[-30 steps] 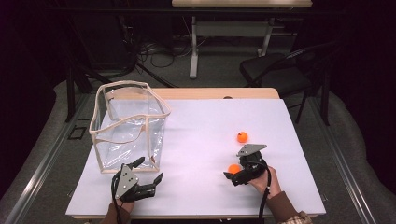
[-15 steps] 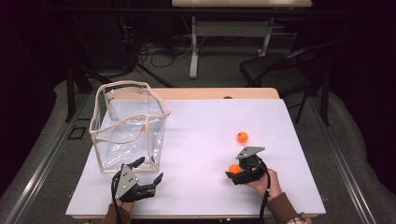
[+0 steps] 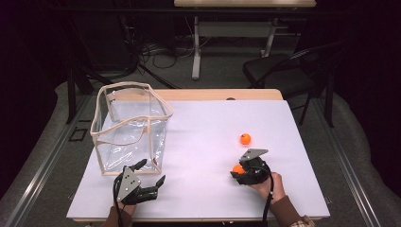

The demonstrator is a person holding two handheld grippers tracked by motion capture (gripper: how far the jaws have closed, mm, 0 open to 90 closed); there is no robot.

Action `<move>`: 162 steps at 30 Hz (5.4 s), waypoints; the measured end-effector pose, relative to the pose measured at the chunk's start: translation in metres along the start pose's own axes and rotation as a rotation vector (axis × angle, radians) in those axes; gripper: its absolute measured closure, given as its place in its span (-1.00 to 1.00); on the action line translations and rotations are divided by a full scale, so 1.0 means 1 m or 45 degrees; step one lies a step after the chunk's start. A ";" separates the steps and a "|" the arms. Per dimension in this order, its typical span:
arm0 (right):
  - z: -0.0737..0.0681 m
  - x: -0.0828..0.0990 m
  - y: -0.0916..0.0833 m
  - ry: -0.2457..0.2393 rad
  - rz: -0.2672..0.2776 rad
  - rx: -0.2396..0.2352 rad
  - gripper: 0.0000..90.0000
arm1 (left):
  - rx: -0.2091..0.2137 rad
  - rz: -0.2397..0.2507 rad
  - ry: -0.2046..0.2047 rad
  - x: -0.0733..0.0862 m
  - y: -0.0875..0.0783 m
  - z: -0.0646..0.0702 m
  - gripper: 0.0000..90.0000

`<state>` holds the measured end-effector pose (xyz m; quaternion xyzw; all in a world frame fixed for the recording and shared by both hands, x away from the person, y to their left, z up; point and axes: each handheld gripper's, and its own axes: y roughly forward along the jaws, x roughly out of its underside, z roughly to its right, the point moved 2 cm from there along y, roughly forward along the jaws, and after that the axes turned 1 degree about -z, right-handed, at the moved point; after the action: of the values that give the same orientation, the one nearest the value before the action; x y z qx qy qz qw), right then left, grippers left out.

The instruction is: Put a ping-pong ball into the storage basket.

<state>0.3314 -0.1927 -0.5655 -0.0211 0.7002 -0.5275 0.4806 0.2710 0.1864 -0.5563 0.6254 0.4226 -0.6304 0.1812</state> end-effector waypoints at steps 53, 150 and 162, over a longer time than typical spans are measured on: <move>0.000 -0.035 -0.045 -0.037 0.208 0.037 0.13 | 0.007 -0.003 -0.001 0.000 0.001 0.000 -0.65; -0.006 -0.118 -0.031 -0.118 0.378 -0.036 0.13 | 0.012 0.002 0.006 -0.001 0.002 0.000 -0.65; -0.005 -0.127 -0.027 -0.124 0.390 -0.041 0.13 | 0.013 -0.001 0.008 -0.001 0.003 0.000 -0.65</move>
<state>0.3836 -0.1331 -0.4623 0.0527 0.6793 -0.4352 0.5885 0.2734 0.1848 -0.5565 0.6281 0.4201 -0.6307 0.1766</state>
